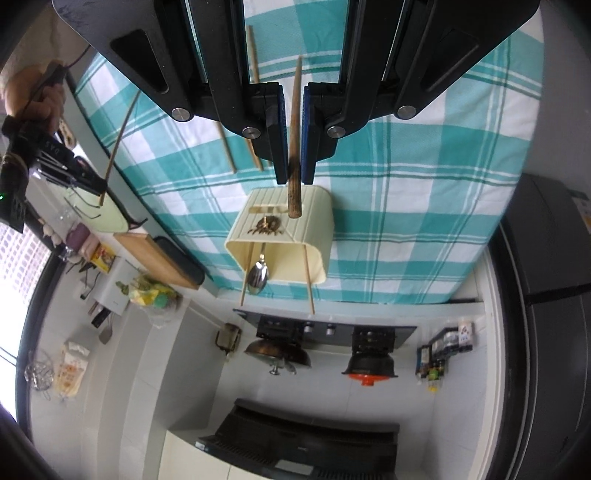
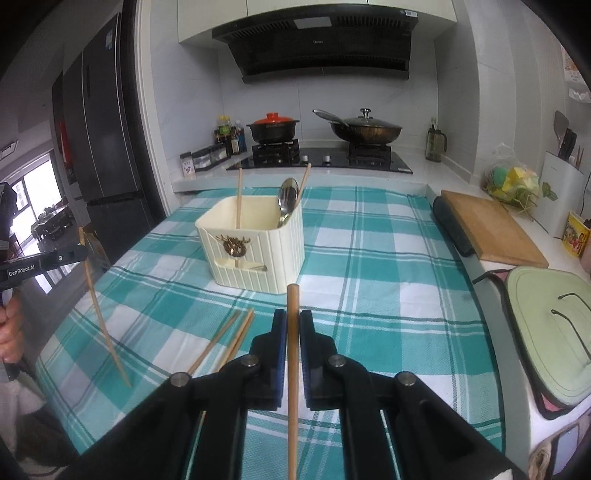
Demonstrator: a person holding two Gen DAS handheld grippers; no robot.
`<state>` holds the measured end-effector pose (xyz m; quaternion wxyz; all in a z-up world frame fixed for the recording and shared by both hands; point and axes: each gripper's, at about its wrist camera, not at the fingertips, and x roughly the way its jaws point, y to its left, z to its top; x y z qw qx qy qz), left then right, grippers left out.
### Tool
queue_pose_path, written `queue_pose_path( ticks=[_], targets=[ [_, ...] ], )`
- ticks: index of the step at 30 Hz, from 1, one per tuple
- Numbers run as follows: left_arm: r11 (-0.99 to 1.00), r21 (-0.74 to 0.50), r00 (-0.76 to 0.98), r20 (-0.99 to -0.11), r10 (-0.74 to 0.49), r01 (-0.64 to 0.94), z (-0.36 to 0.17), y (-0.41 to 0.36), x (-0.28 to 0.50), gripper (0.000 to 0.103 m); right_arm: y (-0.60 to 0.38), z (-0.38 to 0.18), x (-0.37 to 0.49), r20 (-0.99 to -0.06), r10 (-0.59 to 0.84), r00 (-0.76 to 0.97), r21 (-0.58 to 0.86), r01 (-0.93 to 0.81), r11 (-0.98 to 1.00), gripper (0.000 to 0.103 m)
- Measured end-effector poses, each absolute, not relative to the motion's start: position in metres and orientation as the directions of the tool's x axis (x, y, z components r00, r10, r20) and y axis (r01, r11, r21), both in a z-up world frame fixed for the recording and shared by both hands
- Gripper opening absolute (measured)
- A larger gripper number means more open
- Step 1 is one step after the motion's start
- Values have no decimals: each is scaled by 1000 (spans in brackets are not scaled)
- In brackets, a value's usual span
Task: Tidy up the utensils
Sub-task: 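Lift both chopsticks and carry them over the caddy opening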
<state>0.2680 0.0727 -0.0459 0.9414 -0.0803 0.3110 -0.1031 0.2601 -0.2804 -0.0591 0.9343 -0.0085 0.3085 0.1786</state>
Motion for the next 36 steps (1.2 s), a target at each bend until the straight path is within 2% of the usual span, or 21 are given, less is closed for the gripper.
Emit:
queue_pose_path(
  ticks=[13, 27, 36],
  targets=[
    [960, -213, 837, -479, -265, 182, -7, 68, 236, 5, -282, -8, 218, -425, 332, 842, 75, -332, 940, 7],
    [959, -217, 865, -427, -262, 183, 23, 79, 237, 5, -276, 19, 223, -380, 331, 864, 54, -337, 940, 7],
    [966, -185, 891, -384, -240, 181, 66, 89, 268, 5, -261, 50, 249, -342, 326, 881, 14, -342, 940, 7]
  ],
)
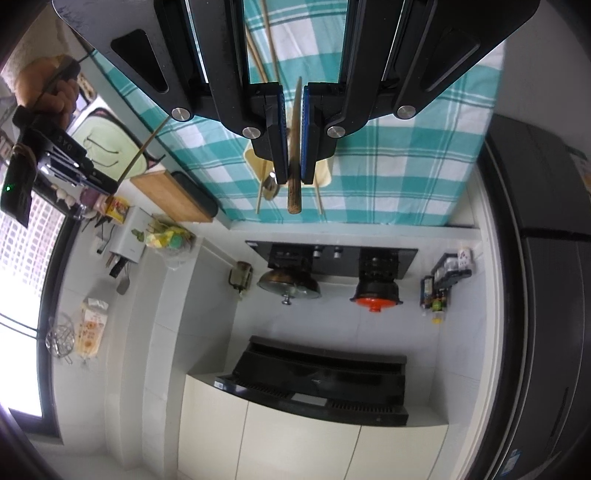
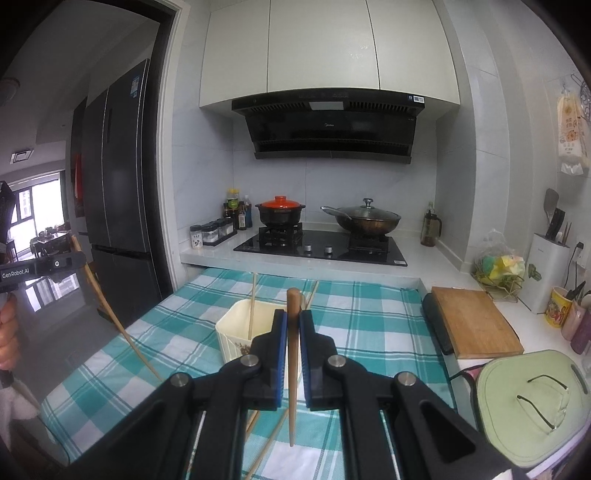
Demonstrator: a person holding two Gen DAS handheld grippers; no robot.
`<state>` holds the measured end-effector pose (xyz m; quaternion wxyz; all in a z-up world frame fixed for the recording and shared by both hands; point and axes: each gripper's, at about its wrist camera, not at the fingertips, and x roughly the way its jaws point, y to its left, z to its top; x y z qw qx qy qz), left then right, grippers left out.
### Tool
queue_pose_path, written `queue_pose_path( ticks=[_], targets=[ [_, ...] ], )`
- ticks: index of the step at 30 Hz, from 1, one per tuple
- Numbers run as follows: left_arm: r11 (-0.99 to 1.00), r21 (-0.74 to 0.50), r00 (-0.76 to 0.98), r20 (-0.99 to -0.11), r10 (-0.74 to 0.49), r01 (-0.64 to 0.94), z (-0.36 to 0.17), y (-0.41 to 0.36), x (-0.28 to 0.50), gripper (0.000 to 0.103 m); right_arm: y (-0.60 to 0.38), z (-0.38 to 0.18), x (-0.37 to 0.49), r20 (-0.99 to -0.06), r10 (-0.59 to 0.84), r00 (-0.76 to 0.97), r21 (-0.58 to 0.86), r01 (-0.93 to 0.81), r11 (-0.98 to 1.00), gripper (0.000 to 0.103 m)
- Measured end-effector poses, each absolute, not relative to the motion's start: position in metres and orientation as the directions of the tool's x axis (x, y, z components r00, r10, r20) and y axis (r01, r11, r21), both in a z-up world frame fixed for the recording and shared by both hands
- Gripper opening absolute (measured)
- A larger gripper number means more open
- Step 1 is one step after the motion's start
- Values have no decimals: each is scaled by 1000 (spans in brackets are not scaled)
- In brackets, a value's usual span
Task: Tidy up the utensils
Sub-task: 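Lift both chopsticks and carry them over the caddy opening, then open both tools to drop the chopsticks into the caddy, then withdraw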
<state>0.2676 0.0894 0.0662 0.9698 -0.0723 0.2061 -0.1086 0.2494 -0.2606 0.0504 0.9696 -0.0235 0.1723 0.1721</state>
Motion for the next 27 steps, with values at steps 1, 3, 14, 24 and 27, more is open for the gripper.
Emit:
queue_pose_path(
  ticks=[1, 3, 14, 24, 27],
  targets=[
    [966, -185, 895, -376, -241, 182, 72, 90, 273, 5, -259, 55, 254, -333, 325, 885, 9, -341, 940, 7],
    [966, -186, 903, -358, -239, 182, 83, 89, 286, 5, -253, 65, 262, -306, 322, 896, -1, -339, 941, 7],
    [959, -228, 903, -355, -242, 168, 89, 62, 392, 5, -221, 98, 339, -156, 364, 918, 37, -362, 931, 7],
    [968, -212, 782, -578, -233, 132, 4, 31, 488, 5, -180, 27, 450, -440, 426, 791, 106, -425, 899, 7],
    [973, -204, 742, -635, -214, 105, -23, 28, 510, 5, -171, -5, 482, -555, 432, 711, 156, -422, 893, 7]
  ],
)
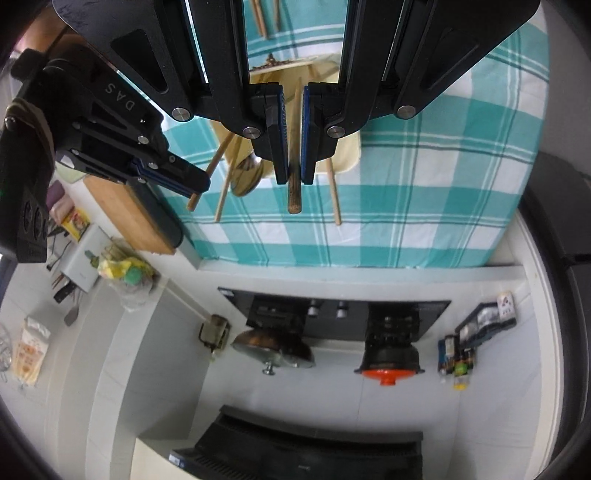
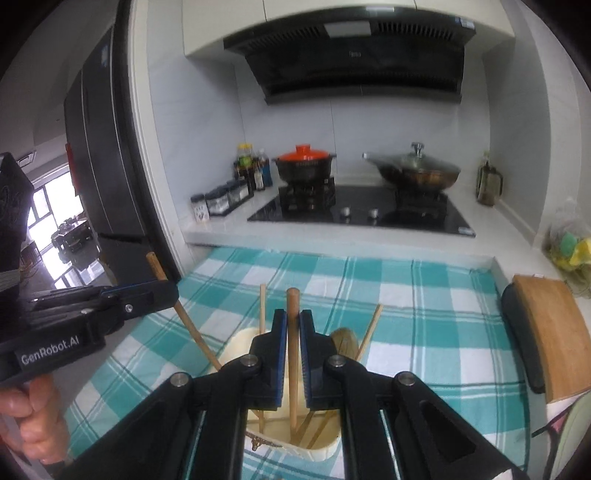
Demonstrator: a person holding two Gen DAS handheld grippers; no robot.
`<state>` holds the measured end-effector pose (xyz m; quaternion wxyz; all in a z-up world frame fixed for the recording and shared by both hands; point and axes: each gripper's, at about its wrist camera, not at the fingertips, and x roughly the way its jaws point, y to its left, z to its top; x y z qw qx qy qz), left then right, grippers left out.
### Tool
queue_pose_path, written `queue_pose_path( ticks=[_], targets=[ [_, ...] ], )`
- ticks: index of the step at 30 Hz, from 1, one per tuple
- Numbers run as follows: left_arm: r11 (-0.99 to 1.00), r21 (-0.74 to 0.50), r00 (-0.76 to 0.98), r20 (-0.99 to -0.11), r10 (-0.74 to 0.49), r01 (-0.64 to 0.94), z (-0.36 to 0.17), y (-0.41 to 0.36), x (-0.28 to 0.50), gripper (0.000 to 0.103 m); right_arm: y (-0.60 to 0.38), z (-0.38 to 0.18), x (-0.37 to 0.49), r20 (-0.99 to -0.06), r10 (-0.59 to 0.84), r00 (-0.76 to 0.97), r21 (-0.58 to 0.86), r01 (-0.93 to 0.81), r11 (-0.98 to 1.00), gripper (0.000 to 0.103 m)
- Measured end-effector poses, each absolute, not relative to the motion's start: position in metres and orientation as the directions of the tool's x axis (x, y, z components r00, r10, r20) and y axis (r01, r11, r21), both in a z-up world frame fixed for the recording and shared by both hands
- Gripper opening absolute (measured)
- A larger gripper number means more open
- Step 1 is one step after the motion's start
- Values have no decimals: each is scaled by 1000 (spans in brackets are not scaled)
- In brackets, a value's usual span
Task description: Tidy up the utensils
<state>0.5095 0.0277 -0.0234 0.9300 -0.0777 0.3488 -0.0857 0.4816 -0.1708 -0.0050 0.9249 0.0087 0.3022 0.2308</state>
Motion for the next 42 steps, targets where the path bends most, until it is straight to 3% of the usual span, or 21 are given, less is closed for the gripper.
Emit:
queue_pose_path(
  ticks=[3, 6, 8, 10, 11, 17, 22, 27, 35, 42],
  targets=[
    [975, -203, 709, -674, -206, 90, -42, 26, 525, 5, -163, -29, 504, -624, 434, 650, 184, -417, 890, 7],
    [980, -184, 693, -697, -184, 75, -47, 25, 533, 6, -154, -38, 516, -635, 431, 641, 178, -421, 889, 10],
    [976, -207, 695, -692, -196, 68, -39, 31, 531, 22, -153, -37, 522, -622, 436, 651, 194, -411, 891, 14],
    [973, -223, 718, -666, -201, 65, -24, 40, 520, 40, -157, -27, 522, -587, 452, 672, 228, -398, 889, 34],
    [975, -214, 733, -653, -190, 62, -16, 44, 513, 48, -159, -18, 521, -561, 463, 687, 247, -394, 885, 35],
    [993, -53, 747, -656, -114, 105, -5, 64, 445, 73, -184, 30, 461, -441, 503, 743, 237, -444, 864, 35],
    [991, 23, 665, -743, -73, 135, -55, 81, 372, 73, -210, 15, 389, -487, 481, 729, 161, -466, 870, 35],
    [994, 12, 627, -777, -62, 113, -107, 89, 285, 74, -244, -49, 302, -569, 360, 739, 49, -407, 912, 35],
    [987, -143, 577, -801, -161, 76, -177, 48, 217, 77, -289, -173, 194, -720, 259, 644, 170, -198, 965, 35],
    [983, -141, 580, -794, -181, 113, -173, 27, 217, 77, -292, -183, 180, -734, 238, 636, 157, -182, 971, 35]
  ],
)
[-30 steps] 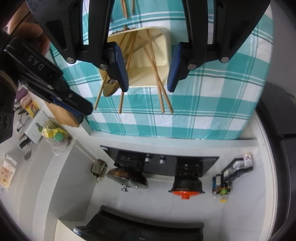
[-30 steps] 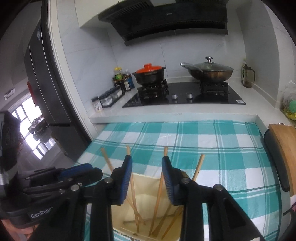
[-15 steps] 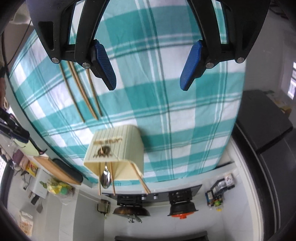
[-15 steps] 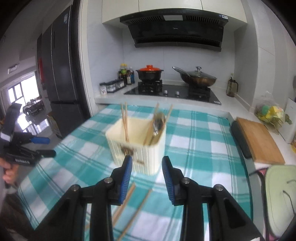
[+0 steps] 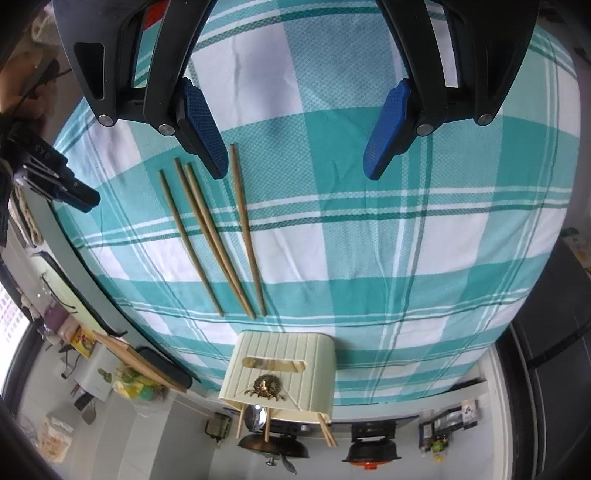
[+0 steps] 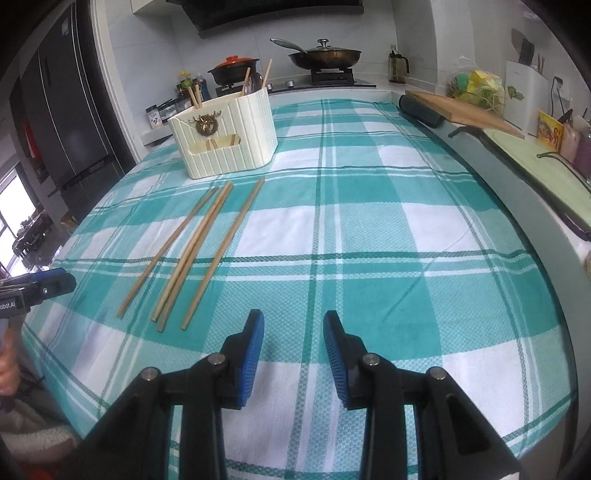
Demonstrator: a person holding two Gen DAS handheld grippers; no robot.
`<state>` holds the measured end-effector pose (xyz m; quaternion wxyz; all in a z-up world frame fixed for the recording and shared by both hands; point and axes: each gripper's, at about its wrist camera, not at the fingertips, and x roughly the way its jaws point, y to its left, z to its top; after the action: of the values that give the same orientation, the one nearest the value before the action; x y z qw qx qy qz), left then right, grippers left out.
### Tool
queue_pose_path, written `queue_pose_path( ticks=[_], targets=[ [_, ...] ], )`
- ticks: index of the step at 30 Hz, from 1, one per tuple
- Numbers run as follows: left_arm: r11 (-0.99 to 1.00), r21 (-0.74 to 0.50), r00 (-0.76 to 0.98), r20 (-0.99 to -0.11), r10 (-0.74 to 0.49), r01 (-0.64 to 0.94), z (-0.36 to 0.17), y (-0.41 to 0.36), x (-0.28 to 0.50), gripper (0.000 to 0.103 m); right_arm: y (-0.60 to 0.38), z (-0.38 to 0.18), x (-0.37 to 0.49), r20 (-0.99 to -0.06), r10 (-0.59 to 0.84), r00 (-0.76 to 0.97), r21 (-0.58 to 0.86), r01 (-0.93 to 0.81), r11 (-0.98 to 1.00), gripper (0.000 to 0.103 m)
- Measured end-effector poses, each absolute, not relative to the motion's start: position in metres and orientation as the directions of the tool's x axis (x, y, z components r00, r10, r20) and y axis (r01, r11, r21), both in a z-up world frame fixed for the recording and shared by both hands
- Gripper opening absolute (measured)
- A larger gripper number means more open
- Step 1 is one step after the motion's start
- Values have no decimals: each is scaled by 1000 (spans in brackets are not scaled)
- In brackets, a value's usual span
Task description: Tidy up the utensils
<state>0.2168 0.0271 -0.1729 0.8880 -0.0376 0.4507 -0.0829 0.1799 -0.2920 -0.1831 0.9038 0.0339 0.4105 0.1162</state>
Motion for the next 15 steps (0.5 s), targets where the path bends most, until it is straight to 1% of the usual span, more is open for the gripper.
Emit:
queue_pose_path(
  ticks=[6, 15],
  targets=[
    [983, -126, 581, -794, -178, 130, -168, 15, 225, 77, -280, -186, 178, -725, 268, 635, 179, -202, 963, 35],
    [981, -170, 570, -799, -194, 95, -188, 1, 255, 77, -268, -189, 184, -733, 255, 630, 147, -220, 964, 35]
  ],
)
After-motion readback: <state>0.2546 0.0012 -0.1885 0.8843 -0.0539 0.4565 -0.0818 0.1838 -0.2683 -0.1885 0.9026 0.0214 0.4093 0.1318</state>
